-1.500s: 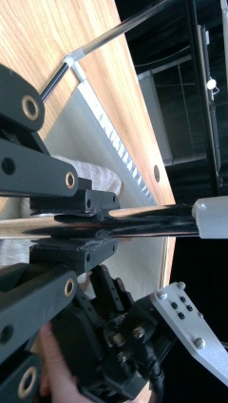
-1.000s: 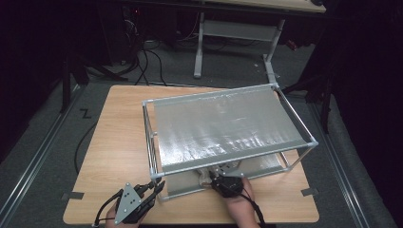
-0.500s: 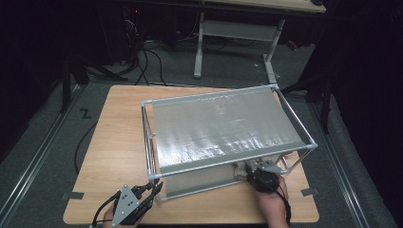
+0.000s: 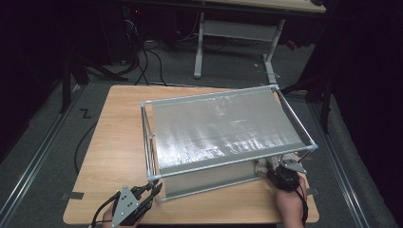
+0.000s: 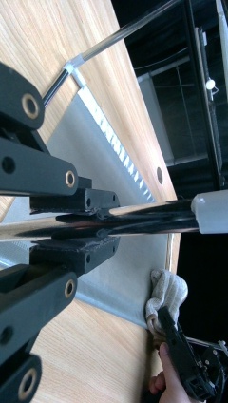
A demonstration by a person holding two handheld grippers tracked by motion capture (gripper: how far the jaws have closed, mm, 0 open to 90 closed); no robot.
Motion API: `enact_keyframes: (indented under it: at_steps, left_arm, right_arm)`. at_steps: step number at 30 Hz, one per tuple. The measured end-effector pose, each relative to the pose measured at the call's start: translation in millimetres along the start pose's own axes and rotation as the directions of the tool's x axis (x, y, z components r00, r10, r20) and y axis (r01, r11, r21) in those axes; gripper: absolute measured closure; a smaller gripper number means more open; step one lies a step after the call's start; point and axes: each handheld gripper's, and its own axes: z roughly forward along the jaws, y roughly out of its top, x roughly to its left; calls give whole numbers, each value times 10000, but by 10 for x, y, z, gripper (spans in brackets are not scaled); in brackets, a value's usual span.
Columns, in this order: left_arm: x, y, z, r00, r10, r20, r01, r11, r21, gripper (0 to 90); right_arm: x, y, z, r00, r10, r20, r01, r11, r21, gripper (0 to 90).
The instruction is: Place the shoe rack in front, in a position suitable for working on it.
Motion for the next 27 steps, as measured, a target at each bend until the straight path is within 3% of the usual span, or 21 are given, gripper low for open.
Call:
enact_keyframes:
  at_steps: [9, 14, 20, 27]
  left_arm:
    - [10, -2, 2, 9999, -109, 102, 109, 9999, -6, 784]
    - [26, -17, 5, 9995, -149, 262, 151, 9999, -61, 782]
    - [34, -15, 4, 9989, -255, 391, 256, 9997, -24, 785]
    - [40, -16, 5, 9986, -260, 456, 262, 9997, -24, 785]
  right_arm:
    - [48, 7, 18, 9996, 271, -22, -271, 9994, 223, 562]
    - [132, 4, 11, 9993, -37, -372, 44, 9998, 183, 552]
    - [447, 11, -26, 9922, -697, -1032, 713, 9974, 122, 540]
    - [914, 39, -83, 9719, -1409, -1884, 1453, 9893, 99, 526]
